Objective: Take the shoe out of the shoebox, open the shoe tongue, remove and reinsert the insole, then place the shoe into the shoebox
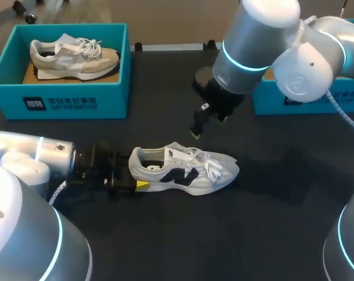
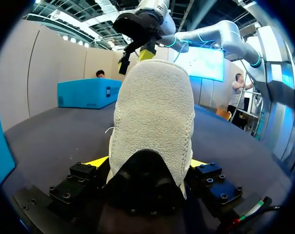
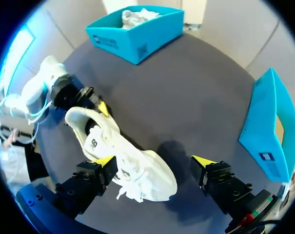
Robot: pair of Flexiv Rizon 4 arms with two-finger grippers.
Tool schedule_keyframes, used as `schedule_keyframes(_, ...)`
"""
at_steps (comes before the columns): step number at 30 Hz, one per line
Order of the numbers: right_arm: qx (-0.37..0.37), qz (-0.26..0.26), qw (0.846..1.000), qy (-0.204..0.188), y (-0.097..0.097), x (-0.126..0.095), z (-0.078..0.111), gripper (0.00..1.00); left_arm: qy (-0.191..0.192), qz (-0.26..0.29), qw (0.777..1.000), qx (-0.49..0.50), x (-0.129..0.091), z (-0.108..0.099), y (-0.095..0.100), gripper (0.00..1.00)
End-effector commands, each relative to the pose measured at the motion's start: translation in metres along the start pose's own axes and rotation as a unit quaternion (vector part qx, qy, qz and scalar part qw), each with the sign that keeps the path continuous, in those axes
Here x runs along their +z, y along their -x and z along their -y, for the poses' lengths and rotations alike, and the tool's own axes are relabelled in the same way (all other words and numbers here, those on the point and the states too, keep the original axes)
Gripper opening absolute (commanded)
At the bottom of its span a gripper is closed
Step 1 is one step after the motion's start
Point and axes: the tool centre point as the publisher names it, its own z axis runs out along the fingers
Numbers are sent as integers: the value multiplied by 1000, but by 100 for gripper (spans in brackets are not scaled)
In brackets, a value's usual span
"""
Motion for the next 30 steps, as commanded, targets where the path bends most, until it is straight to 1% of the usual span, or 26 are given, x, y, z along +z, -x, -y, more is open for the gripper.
schedule_keyframes(1, 97, 96, 990, -32, -22, -12, -12, 100, 0, 2, 1000, 0, 0, 0, -1, 0)
schedule_keyframes(2, 121, 106, 986, -34, -26, -13, -13, 100, 0, 2, 1000, 0, 0, 0, -1, 0)
schedule_keyframes(3, 133, 100, 985, -35, -29, -14, -14, 100, 0, 2, 1000, 0, 0, 0, -1, 0)
schedule_keyframes(4, 159, 105, 981, -38, -31, -14, -15, 100, 0, 2, 1000, 0, 0, 0, -1, 0)
schedule_keyframes(5, 168, 107, 979, -38, -33, -13, -15, 100, 0, 2, 1000, 0, 0, 0, -1, 0)
schedule_keyframes(7, 208, 103, 972, -33, -36, -11, -15, 100, 0, 2, 1000, 0, 0, 0, -1, 0)
schedule_keyframes(8, 223, 103, 969, -25, -38, -10, -15, 100, 0, 2, 1000, 0, 0, 0, -1, 0)
schedule_keyframes(11, 287, 106, 952, -21, -41, -3, -11, 100, 0, 2, 1000, 0, 0, 0, -1, 0)
schedule_keyframes(14, 322, 105, 941, -7, -48, 3, -10, 100, 0, 2, 1000, 0, 0, 0, -1, 0)
schedule_keyframes(15, 330, 92, 940, 2, -51, 5, -11, 100, 0, 2, 1000, 0, 0, 0, -1, 0)
schedule_keyframes(17, 349, 100, 932, 9, -56, 8, -12, 100, 0, 2, 1000, 0, 0, 0, -1, 0)
schedule_keyframes(18, 361, 100, 927, 11, -59, 10, -13, 100, 0, 2, 1000, 0, 0, 0, -1, 0)
schedule_keyframes(21, 413, 95, 906, 10, -66, 17, -12, 100, 0, 2, 1000, 0, 0, 0, -1, 0)
schedule_keyframes(24, 463, 93, 882, 3, -74, 24, -11, 100, 0, 2, 1000, 0, 0, 0, -1, 0)
schedule_keyframes(26, 488, 85, 869, -4, -79, 29, -9, 100, 0, 2, 1000, 0, 0, 0, -1, 0)
schedule_keyframes(30, 514, 74, 854, -25, -91, 40, -7, 100, 0, 2, 1000, 0, 0, 0, -1, 0)
